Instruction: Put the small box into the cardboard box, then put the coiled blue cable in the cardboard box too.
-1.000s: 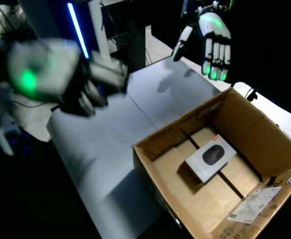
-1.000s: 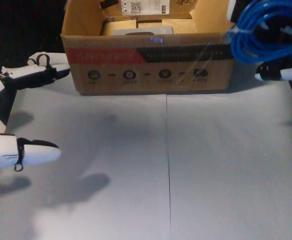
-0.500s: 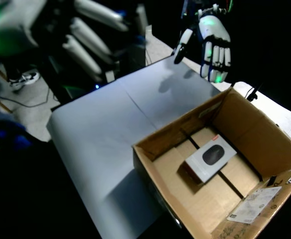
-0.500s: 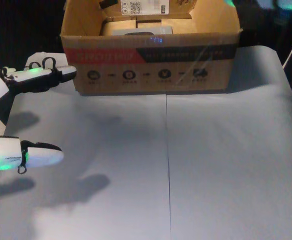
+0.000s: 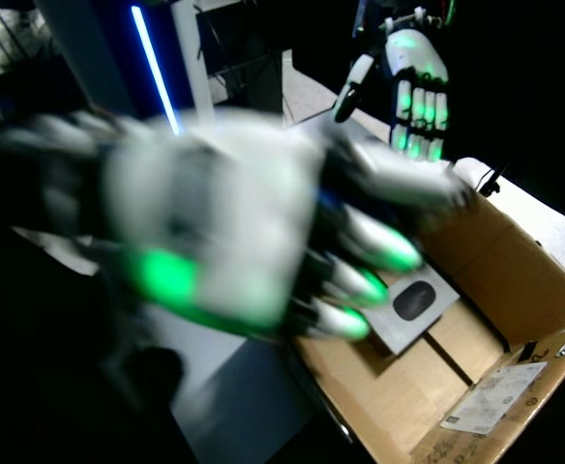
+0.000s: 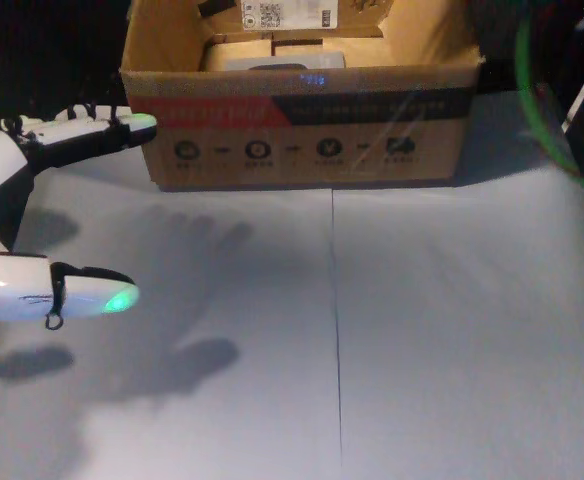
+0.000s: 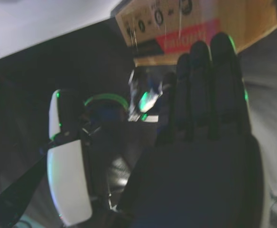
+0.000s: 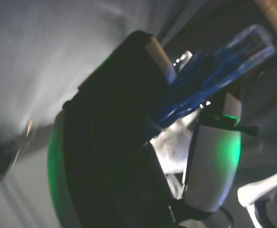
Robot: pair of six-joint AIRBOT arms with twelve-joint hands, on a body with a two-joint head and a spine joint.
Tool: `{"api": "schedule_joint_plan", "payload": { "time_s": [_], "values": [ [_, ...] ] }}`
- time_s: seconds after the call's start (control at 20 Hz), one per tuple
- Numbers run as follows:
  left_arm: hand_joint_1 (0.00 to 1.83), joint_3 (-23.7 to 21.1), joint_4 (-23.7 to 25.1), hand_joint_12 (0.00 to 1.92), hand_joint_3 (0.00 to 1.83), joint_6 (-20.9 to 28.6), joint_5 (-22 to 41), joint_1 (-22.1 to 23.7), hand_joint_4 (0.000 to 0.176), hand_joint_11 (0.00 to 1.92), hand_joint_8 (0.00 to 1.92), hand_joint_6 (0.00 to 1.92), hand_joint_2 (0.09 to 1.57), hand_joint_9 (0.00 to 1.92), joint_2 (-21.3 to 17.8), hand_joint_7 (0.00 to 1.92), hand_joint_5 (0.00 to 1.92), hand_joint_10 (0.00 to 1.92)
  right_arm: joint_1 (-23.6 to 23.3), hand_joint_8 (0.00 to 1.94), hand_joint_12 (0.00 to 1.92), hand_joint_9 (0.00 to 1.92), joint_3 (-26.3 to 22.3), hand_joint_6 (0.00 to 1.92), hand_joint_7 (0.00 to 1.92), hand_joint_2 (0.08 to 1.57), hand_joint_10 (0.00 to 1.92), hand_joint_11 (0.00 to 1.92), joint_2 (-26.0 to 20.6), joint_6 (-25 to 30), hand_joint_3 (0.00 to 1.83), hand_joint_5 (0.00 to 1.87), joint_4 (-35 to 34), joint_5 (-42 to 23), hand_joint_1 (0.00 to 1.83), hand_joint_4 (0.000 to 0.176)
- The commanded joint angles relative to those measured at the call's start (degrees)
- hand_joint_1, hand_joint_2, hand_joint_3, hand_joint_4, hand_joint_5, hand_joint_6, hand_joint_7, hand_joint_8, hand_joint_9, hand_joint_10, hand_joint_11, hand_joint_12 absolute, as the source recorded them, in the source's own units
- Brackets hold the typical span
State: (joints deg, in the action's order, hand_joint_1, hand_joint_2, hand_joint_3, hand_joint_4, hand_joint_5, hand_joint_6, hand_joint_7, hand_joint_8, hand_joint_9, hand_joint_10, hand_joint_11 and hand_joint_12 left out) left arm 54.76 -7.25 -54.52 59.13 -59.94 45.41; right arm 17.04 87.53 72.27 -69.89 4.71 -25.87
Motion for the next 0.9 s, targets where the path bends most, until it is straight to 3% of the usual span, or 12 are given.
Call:
{"api": "schedule_joint_plan", "payload": {
  "time_s": [0.0,0.05,0.1,0.15,0.2,0.25,0.3,0.35,0.4,0.55,0.65,0.85],
  "values": [
    [0.68,0.3,-0.2,0.18,0.0,0.3,6.1,0.9,0.093,0.33,0.0,0.0,0.89,0.42,0.5,0.39,0.29,0.0,-1.4,1.94,1.92,1.02,1.2,1.92,0.7,1.06,1.92,1.19,0.4,0.1,0.0,0.75,-1.0,-5.7,1.74,0.058],
    [0.7,0.4,-0.1,0.14,0.0,0.3,5.9,1.0,0.087,0.34,0.0,0.0,0.89,0.43,0.6,0.4,0.28,0.0,-1.4,1.94,1.92,1.03,1.5,1.92,0.68,1.06,1.92,1.2,0.7,0.1,0.0,0.73,-1.0,-5.3,1.74,0.054],
    [0.7,0.4,-0.1,0.13,0.0,0.3,5.8,1.2,0.081,0.35,0.0,0.0,0.89,0.43,0.7,0.41,0.29,0.0,-1.4,1.94,1.92,1.05,1.7,1.92,0.69,1.08,1.92,1.22,0.9,0.1,0.0,0.73,-1.0,-5.1,1.66,0.0],
    [0.7,0.4,-0.1,0.13,0.0,0.3,5.8,1.2,0.081,0.35,0.0,0.0,0.89,0.43,0.7,0.41,0.29,0.0,-1.4,1.94,1.92,1.07,1.7,1.92,0.69,1.13,1.92,1.22,0.9,0.1,0.01,0.69,-1.0,-5.1,1.49,0.0],
    [0.69,0.4,-0.1,0.13,0.0,0.5,5.7,1.2,0.077,0.35,0.0,0.0,0.9,0.43,0.7,0.42,0.3,0.0,-1.4,1.8,1.92,0.94,1.6,1.54,0.58,1.24,1.92,1.13,0.9,0.1,0.01,0.67,-1.0,-5.1,1.03,0.0],
    [0.69,0.5,-0.1,0.12,0.0,0.6,5.6,1.2,0.08,0.34,0.0,0.0,0.9,0.42,0.8,0.41,0.3,0.0,-1.4,1.48,1.92,0.74,1.5,1.02,0.46,1.19,1.77,0.9,0.9,0.1,0.0,0.48,-0.9,-5.1,0.82,0.0],
    [0.71,0.5,-0.1,0.11,0.0,0.6,5.5,1.2,0.077,0.33,0.0,0.0,0.89,0.41,0.8,0.4,0.3,0.0,-1.4,0.49,1.55,0.26,1.4,0.11,0.23,1.07,0.93,0.1,0.9,0.1,0.0,0.31,-0.8,-5.1,0.51,0.11],
    [0.71,0.5,-0.1,0.11,0.0,0.6,5.5,1.2,0.076,0.33,0.0,0.0,0.89,0.41,0.8,0.4,0.3,0.0,-1.4,0.04,0.76,0.19,1.2,0.01,0.18,0.97,0.21,0.0,0.8,0.1,0.0,0.2,-0.7,-5.1,0.46,0.173],
    [0.7,0.5,-0.1,0.11,0.0,0.6,5.5,1.2,0.073,0.32,0.0,0.0,0.9,0.4,0.8,0.4,0.29,0.0,-1.4,0.0,0.06,0.01,1.1,0.0,0.01,0.9,0.01,0.0,0.7,0.1,0.0,0.01,-0.3,-5.2,0.43,0.176],
    [0.7,0.6,-0.1,0.11,0.0,0.6,5.7,1.2,0.062,0.34,0.0,0.0,0.9,0.41,0.8,0.41,0.29,0.0,-1.4,0.0,0.0,0.0,0.4,0.0,0.0,0.85,0.0,0.0,0.4,0.1,0.0,0.0,0.2,-5.6,0.41,0.176],
    [0.7,0.6,-0.1,0.11,0.0,0.6,5.8,1.2,0.089,0.34,0.0,0.0,0.89,0.42,0.8,0.41,0.28,0.0,-1.4,0.0,0.0,0.0,-0.9,0.0,0.0,0.84,0.0,0.0,-0.5,0.1,0.0,0.0,0.3,-6.6,0.36,0.176],
    [0.69,0.5,-0.5,0.1,0.0,0.6,6.2,1.2,0.099,0.33,0.0,0.0,0.9,0.4,0.7,0.39,0.3,0.0,-1.3,0.0,0.0,0.0,-7.0,0.0,0.0,0.87,0.0,0.0,-6.9,0.1,0.0,0.0,0.7,-11.5,0.46,0.176]
  ]
}}
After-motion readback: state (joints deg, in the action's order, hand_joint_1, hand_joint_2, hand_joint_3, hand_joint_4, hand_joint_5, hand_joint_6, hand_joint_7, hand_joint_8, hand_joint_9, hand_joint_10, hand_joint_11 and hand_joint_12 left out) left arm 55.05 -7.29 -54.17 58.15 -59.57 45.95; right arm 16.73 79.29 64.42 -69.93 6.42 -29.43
